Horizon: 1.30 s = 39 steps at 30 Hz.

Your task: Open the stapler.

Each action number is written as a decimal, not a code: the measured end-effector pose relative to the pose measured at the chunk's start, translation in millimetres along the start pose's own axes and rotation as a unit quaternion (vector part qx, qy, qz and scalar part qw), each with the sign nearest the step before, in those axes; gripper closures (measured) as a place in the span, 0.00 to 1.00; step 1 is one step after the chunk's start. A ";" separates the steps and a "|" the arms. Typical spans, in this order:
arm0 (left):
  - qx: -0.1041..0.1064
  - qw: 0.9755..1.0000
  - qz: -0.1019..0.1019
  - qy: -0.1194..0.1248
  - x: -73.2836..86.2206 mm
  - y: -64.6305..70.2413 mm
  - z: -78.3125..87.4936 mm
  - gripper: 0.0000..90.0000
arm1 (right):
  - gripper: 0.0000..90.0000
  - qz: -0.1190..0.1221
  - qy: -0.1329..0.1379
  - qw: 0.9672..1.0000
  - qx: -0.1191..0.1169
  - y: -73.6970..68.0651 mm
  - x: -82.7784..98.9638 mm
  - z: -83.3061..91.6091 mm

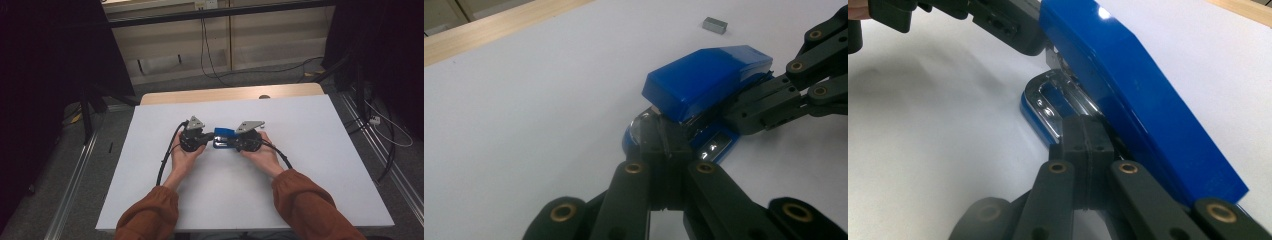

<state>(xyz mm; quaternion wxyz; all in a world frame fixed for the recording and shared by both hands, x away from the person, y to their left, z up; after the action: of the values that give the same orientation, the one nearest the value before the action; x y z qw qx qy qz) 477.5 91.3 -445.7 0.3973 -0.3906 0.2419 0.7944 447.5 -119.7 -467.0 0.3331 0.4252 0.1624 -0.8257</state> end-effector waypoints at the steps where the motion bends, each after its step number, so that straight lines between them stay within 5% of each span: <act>1: -0.003 1.000 -0.004 0.000 -0.4 -0.5 0.4 1.00 | 1.00 0.000 0.000 1.000 0.000 0.0 0.0 0.0; 29: 0.004 0.999 0.031 0.033 -6.8 -2.1 0.7 1.00 | 1.00 0.011 -0.003 1.000 0.005 0.5 -1.5 -0.7; 39: 0.005 0.999 0.028 0.040 -11.0 -0.6 2.2 1.00 | 1.00 0.019 -0.001 1.000 0.006 -0.3 -1.4 -1.0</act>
<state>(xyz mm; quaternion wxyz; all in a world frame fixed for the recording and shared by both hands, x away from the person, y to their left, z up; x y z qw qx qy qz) 481.2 88.3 -435.6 0.3669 -0.4127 0.2726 0.7879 448.5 -118.4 -466.4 0.3463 0.4294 0.1489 -0.8207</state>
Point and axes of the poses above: each handheld gripper's, and its own axes: z roughly backward along the jaws, x roughly out of its underside, y roughly to its right, the point moved 1 cm from there along -z, roughly forward along the jaws, and after that the axes turned 4 degrees about x, right-handed, at the moved point
